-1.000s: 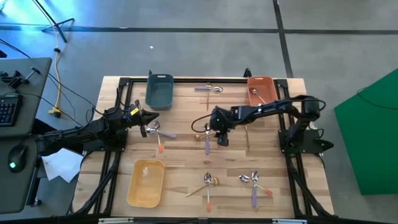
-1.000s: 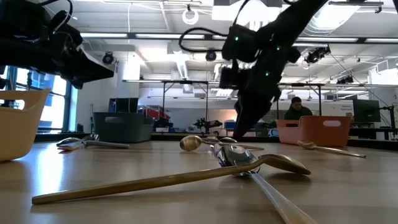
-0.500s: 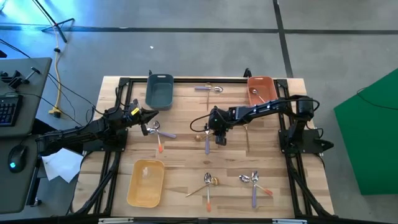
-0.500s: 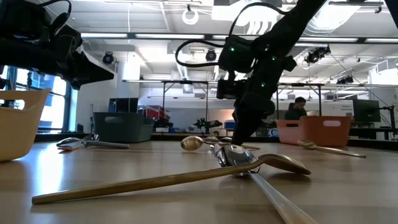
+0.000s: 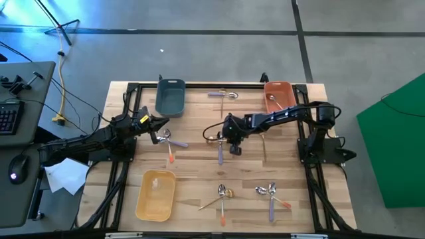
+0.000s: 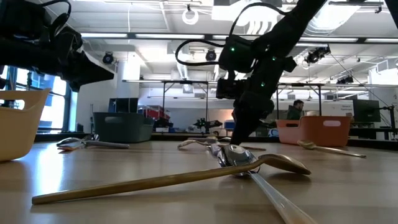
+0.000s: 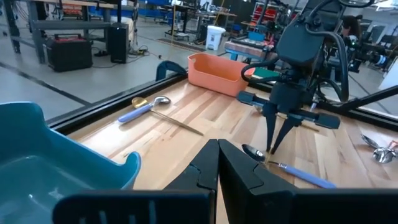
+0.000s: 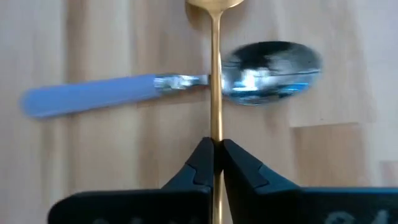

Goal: Sort silverware by color (type)
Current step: Put the center gold spoon into the yellow bin

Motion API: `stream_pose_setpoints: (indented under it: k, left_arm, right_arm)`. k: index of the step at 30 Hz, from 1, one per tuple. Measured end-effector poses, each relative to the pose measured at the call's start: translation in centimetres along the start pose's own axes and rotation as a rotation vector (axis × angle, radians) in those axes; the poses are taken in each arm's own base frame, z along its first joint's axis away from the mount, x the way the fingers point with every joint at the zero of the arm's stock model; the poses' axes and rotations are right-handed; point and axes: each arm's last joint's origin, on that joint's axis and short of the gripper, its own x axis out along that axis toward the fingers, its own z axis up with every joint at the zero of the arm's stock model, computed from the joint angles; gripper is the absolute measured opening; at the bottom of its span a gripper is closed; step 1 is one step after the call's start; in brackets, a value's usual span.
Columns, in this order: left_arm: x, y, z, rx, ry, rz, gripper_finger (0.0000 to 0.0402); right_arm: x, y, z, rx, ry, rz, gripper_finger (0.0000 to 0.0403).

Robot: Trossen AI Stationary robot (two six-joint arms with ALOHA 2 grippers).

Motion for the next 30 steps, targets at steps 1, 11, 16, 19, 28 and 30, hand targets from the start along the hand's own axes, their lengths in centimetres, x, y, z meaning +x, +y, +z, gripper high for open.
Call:
stream_pose_setpoints:
  k: [1,11,16,19,28,30]
  left_arm:
    - [0.0,0.0,0.0,-0.007,-0.001,-0.007,0.0001]
    - [0.0,-0.3,0.3,-0.054,-0.016,-0.079,0.0037]
    - [0.0,-0.3,0.3,-0.078,-0.012,-0.091,0.0087]
    - [0.0,-0.4,0.3,-0.094,-0.005,-0.114,0.0117]
    - [0.6,-0.7,1.4,-0.127,-0.099,-0.18,0.0169]
    - [0.7,-0.9,2.0,-0.124,-0.156,-0.212,0.017]
  right_arm:
    - [-0.2,0.1,0.1,0.007,-0.008,0.013,0.0005]
    - [-2.7,0.2,2.0,0.039,-0.191,0.032,0.0002]
    - [-4.5,0.4,3.7,0.052,-0.366,0.032,0.0002]
    - [-5.3,0.4,4.8,0.043,-0.485,0.029,0.0002]
    - [-6.5,0.7,7.7,-0.03,-0.877,-0.021,0.0001]
    - [-6.4,0.8,8.1,-0.043,-0.936,-0.021,0.0001]
